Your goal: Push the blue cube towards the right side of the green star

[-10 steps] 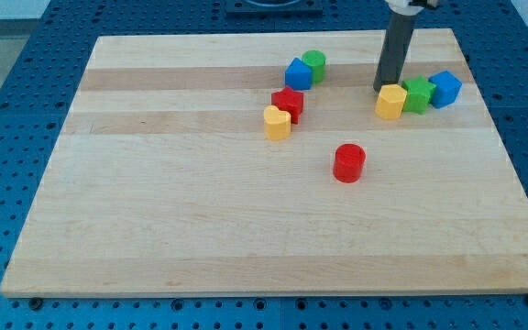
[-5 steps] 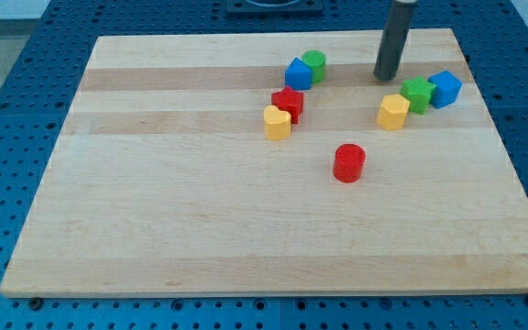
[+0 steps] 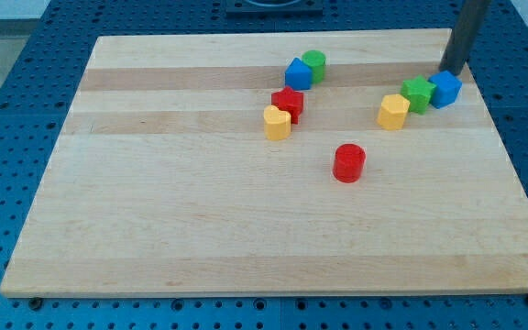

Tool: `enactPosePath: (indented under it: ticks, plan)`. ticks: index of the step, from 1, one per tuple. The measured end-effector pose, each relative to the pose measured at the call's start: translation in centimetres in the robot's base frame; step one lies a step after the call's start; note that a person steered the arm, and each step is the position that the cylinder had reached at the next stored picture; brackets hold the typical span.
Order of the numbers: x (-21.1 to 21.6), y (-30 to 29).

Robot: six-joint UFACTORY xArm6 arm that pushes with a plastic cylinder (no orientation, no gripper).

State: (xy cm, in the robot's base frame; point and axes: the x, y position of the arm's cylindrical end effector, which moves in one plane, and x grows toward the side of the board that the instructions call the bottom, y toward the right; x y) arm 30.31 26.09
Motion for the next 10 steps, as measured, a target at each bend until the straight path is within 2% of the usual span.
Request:
enactPosePath:
  ticks: [5,10]
  plan:
    - [5.7,0.0]
    - [7.1,-0.5]
